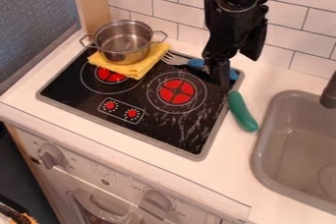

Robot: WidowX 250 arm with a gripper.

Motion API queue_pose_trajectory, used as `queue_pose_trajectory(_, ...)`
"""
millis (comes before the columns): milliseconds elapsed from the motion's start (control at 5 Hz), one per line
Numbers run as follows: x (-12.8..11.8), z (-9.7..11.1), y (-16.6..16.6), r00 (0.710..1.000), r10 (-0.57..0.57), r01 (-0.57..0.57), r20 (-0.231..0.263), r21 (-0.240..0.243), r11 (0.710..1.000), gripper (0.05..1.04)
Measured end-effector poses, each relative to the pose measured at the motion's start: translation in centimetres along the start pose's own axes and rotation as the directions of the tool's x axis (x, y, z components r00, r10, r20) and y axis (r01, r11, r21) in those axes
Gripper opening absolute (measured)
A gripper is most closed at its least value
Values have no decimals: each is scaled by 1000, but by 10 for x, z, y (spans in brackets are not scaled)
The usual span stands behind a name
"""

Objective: Put the cucumber at the bottom of the left burner

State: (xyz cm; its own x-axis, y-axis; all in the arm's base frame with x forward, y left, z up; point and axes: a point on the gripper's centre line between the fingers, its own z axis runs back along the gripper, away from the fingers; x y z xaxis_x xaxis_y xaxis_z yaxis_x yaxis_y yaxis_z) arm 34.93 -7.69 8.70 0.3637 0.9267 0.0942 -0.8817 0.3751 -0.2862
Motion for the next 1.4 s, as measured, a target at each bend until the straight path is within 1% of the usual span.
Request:
queue_pose_trajectory(200, -1, -10, 4, 1000, -5, 5, -6, 33, 999, 1001)
queue_pose_trajectory(400, -5, -25, 13, 998, -54, 57, -31, 116, 992, 1001)
queue_pose_trajectory(600, -9, -39, 13, 991, -121, 129, -55, 183, 975, 1001)
queue_pose_trajectory(800, -18, -54, 13, 976, -188, 206, -107, 196, 959, 1001)
queue_pose_trajectory(1000, -29, -71, 16, 961, -232, 262, -153, 219, 940, 1001)
queue_pose_trajectory(1200, -35, -79, 19, 951, -257, 292, -171, 229, 929, 945)
queue_pose_trajectory(1400, -39, -81, 19, 950, -285, 308, -127, 225, 924, 668)
